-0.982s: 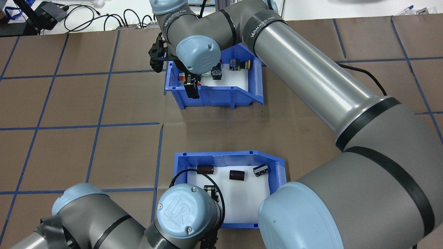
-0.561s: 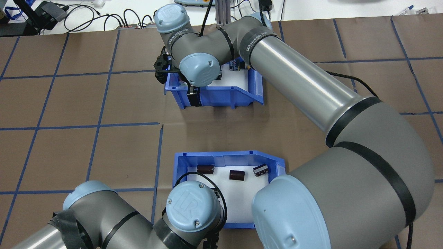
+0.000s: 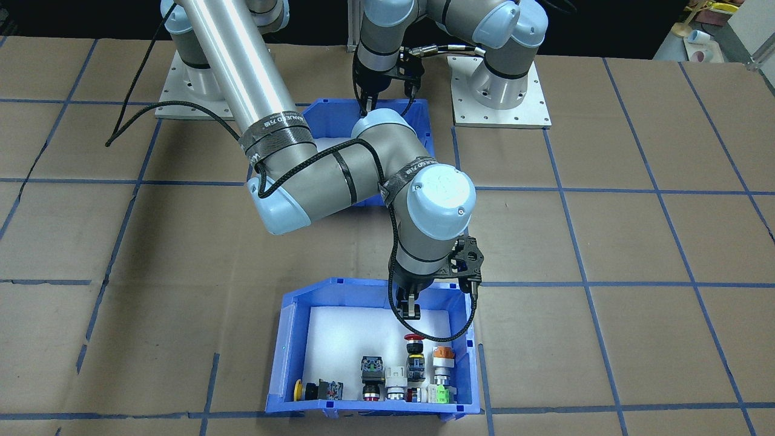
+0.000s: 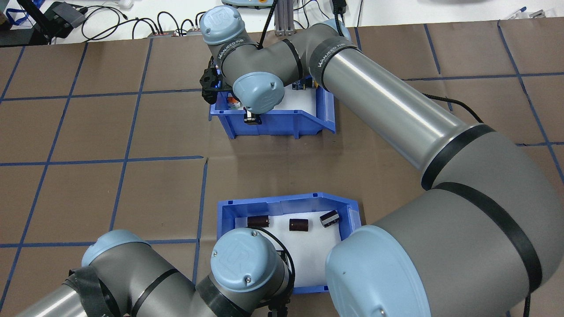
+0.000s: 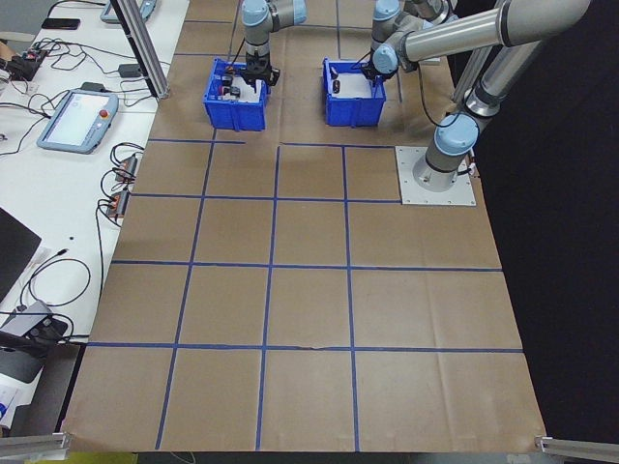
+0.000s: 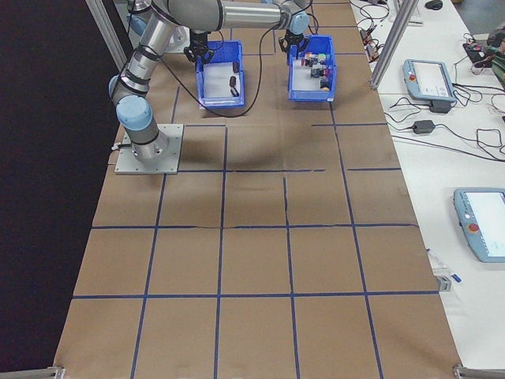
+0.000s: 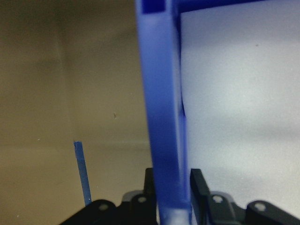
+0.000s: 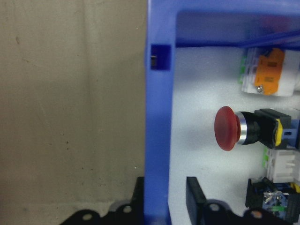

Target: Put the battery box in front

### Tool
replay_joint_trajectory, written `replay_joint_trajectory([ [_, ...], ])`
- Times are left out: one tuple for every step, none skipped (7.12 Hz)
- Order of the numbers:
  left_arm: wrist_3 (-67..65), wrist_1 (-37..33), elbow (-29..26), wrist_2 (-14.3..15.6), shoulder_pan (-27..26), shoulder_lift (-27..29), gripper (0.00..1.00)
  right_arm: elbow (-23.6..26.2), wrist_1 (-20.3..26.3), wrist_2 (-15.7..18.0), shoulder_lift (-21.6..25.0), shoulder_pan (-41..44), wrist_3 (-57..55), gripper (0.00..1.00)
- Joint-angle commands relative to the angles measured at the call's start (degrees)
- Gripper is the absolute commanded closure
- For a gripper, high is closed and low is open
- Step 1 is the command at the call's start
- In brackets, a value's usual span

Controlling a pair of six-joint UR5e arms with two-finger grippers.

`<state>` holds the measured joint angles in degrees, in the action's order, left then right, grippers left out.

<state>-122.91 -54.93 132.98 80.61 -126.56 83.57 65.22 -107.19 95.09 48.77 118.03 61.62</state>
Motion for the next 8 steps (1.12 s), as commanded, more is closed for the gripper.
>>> replay_joint_trajectory([
  [0.56,0.08,-0.26,0.33,0.0,-0.16,1.0,-0.35,-0.12,0.44,1.05,0.01,0.34,0.9],
  [1.0,-0.35,-0.87,0.68,0.17,-0.59,1.0,-0.36,-0.12,0.7,1.93,-0.43,0.87,0.93],
  [2.4,-0.7,-1.66,0.86,0.52,-1.29,1.0,-0.18,-0.04,1.58,3.33,-1.39,1.75,0.94],
  [3.2,-1.75,-2.8,0.86,0.7,-1.56,1.0,0.17,0.05,1.5,4.74,-3.57,4.19,0.94],
  [6.08,-3.5,-3.77,1.12,1.05,-2.0,1.0,0.78,0.92,1.41,6.58,-6.73,9.52,0.94],
  [10.28,-4.91,-4.21,5.13,2.62,-2.26,1.0,1.31,2.67,1.32,8.25,-10.41,14.71,0.94],
  [15.28,-5.62,-4.3,6.04,7.51,-3.05,1.0,2.71,3.21,1.15,10.09,-12.89,17.37,0.94],
  [21.16,-6.06,-4.3,5.96,12.6,-4.45,1.0,5.16,3.13,1.06,12.11,-15.17,20.18,0.94],
])
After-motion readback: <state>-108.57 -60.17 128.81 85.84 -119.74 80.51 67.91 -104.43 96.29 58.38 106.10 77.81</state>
